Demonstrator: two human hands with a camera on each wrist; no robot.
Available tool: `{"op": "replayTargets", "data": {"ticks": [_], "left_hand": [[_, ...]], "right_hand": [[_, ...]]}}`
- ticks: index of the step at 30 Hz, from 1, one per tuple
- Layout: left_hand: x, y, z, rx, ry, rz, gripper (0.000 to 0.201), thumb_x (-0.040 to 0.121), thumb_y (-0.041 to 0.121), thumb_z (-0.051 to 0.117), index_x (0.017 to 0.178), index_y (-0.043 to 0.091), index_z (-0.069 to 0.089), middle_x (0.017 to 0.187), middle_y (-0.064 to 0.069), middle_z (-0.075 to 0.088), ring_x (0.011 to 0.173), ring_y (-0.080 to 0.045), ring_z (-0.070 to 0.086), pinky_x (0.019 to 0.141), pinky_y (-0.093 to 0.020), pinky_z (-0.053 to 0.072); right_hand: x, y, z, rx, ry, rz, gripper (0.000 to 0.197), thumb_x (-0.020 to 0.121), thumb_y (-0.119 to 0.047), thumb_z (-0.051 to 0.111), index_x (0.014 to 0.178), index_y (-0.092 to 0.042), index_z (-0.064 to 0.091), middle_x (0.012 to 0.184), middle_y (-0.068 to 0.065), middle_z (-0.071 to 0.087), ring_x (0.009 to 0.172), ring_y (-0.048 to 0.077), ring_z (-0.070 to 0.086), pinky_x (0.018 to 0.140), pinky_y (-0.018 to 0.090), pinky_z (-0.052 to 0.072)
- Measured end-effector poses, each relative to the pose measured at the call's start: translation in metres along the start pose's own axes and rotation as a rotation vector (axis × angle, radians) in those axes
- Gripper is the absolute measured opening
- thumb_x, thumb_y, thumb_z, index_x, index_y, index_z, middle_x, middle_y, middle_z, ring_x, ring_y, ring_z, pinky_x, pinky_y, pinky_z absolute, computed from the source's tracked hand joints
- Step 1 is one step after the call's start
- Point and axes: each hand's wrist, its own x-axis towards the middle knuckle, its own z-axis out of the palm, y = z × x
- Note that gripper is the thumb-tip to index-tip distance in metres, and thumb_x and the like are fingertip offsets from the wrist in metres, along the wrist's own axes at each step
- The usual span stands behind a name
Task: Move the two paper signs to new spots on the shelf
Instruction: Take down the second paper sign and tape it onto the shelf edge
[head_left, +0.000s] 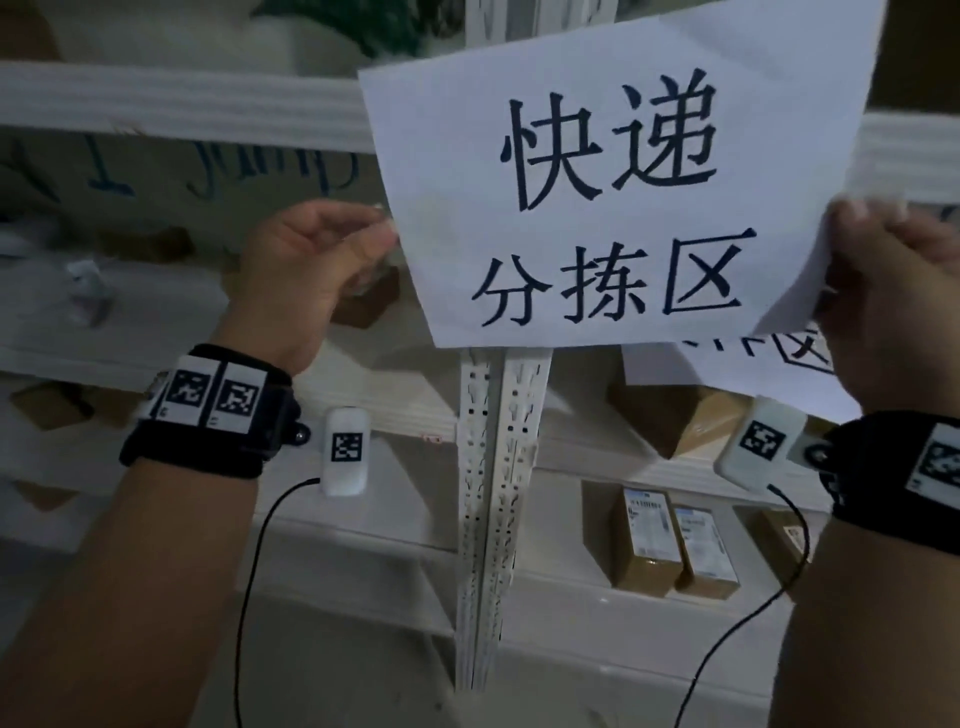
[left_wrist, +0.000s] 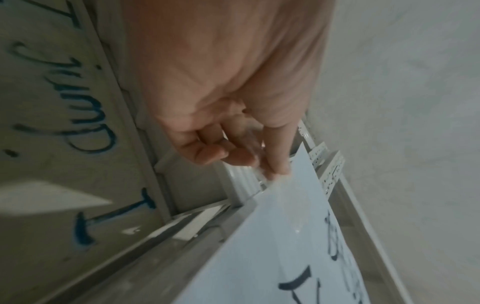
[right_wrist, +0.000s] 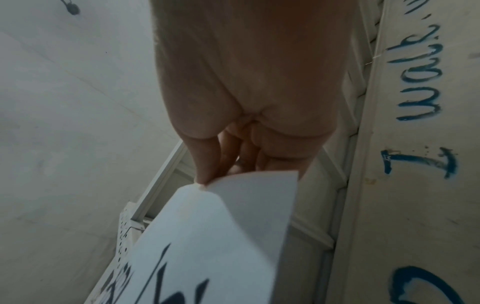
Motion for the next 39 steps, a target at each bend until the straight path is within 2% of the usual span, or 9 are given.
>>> {"op": "replayTargets", "data": {"ticks": [4, 7, 12, 17, 23, 29, 31, 35, 39], "left_hand": [[0.021, 0.019, 0.011, 0.042, 0.032, 0.013, 0.007, 0.084, 0.036, 0.082, 0.088, 0.03, 0.082, 0.094, 0.005, 0.082, 0.082, -0.01, 0.069, 0.08, -0.033, 0.051], [0.032, 0.027, 0.018, 0.055, 0.065, 0.018, 0.013, 0.082, 0.037, 0.083, 0.089, 0.027, 0.082, 0.098, 0.002, 0.083, 0.088, -0.011, 0.071, 0.085, -0.035, 0.055], [0.041, 0.025, 0.022, 0.037, 0.094, 0.016, 0.01, 0.094, 0.024, 0.079, 0.103, 0.017, 0.079, 0.103, -0.004, 0.082, 0.092, -0.017, 0.07, 0.085, -0.035, 0.056], [0.048, 0.021, 0.02, 0.039, 0.148, 0.028, 0.014, 0.098, 0.023, 0.075, 0.109, 0.014, 0.078, 0.105, -0.002, 0.081, 0.094, -0.015, 0.071, 0.084, -0.033, 0.056], [0.061, 0.018, 0.026, 0.163, 0.34, 0.192, 0.017, 0.097, 0.028, 0.077, 0.112, 0.022, 0.08, 0.097, 0.014, 0.08, 0.086, 0.007, 0.073, 0.081, -0.012, 0.058], [0.072, 0.011, 0.022, 0.151, 0.377, 0.248, 0.011, 0.082, 0.025, 0.088, 0.087, 0.028, 0.079, 0.076, 0.017, 0.079, 0.075, 0.001, 0.073, 0.076, -0.014, 0.058], [0.075, 0.008, 0.022, 0.151, 0.361, 0.24, 0.015, 0.08, 0.023, 0.091, 0.083, 0.027, 0.076, 0.073, 0.017, 0.079, 0.072, 0.002, 0.073, 0.074, -0.014, 0.058], [0.083, 0.0, 0.022, 0.144, 0.375, 0.233, 0.022, 0.073, 0.026, 0.096, 0.077, 0.027, 0.074, 0.073, 0.012, 0.077, 0.069, -0.003, 0.071, 0.073, -0.02, 0.061], [0.088, -0.005, 0.023, 0.157, 0.397, 0.235, 0.023, 0.071, 0.028, 0.096, 0.076, 0.027, 0.074, 0.072, 0.013, 0.076, 0.065, 0.0, 0.068, 0.069, -0.016, 0.058]], "right_hand": [[0.003, 0.002, 0.003, 0.081, 0.062, -0.086, 0.012, 0.1, -0.026, 0.073, 0.105, -0.015, 0.073, 0.102, 0.013, 0.067, 0.09, 0.028, 0.059, 0.08, 0.039, 0.049], [0.007, -0.001, 0.007, 0.17, 0.129, -0.164, 0.008, 0.098, -0.014, 0.073, 0.106, -0.013, 0.072, 0.083, 0.004, 0.064, 0.063, 0.018, 0.05, 0.059, 0.027, 0.038], [0.009, -0.009, 0.015, 0.265, 0.186, -0.194, 0.008, 0.103, -0.015, 0.069, 0.097, -0.011, 0.072, 0.079, 0.004, 0.069, 0.054, 0.007, 0.054, 0.049, 0.02, 0.041], [0.014, -0.008, 0.017, 0.167, 0.232, -0.233, 0.013, 0.104, -0.023, 0.069, 0.1, -0.014, 0.077, 0.09, 0.012, 0.077, 0.068, 0.015, 0.071, 0.061, 0.025, 0.055], [0.025, 0.005, 0.02, -0.168, 0.3, -0.343, 0.037, 0.099, -0.039, 0.073, 0.113, -0.005, 0.079, 0.099, 0.016, 0.08, 0.089, 0.04, 0.077, 0.077, 0.036, 0.064], [0.035, 0.012, 0.024, -0.217, 0.383, -0.393, 0.037, 0.095, -0.041, 0.076, 0.112, -0.008, 0.082, 0.099, 0.013, 0.082, 0.079, 0.014, 0.071, 0.074, 0.025, 0.061], [0.037, 0.014, 0.027, -0.193, 0.407, -0.403, 0.032, 0.095, -0.04, 0.077, 0.108, -0.011, 0.082, 0.097, 0.011, 0.081, 0.075, 0.011, 0.069, 0.073, 0.024, 0.06], [0.035, 0.013, 0.031, -0.182, 0.42, -0.382, 0.012, 0.093, -0.044, 0.078, 0.091, -0.032, 0.078, 0.085, -0.011, 0.078, 0.07, 0.005, 0.067, 0.072, 0.021, 0.058], [0.034, 0.016, 0.027, -0.17, 0.405, -0.404, 0.019, 0.093, -0.045, 0.079, 0.098, -0.027, 0.08, 0.087, -0.003, 0.078, 0.073, 0.008, 0.068, 0.075, 0.023, 0.058]]}}
